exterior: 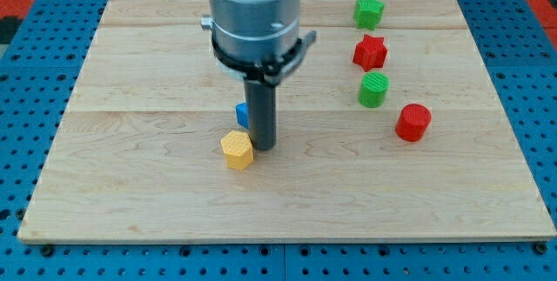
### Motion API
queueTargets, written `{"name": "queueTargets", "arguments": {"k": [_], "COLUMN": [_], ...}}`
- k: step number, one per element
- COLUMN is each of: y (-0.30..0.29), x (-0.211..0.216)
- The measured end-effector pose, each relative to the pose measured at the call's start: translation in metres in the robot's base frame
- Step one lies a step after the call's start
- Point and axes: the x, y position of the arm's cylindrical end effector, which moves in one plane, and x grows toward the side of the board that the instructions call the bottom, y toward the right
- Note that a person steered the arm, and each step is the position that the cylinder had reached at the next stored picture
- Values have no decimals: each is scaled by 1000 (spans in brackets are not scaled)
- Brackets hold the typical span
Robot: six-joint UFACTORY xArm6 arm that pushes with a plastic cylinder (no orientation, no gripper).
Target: Push red circle left a bit
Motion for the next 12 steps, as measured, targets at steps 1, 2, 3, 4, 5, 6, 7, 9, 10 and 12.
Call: {"name": "queueTargets", "arguments": {"k": [1, 2, 3, 4, 5, 6, 7, 9, 10, 12], "y": [9, 11, 56, 50, 56, -39, -107, -24, -17, 112], "x": [-26, -28, -52, 19, 91, 95, 65, 48, 57, 92]}}
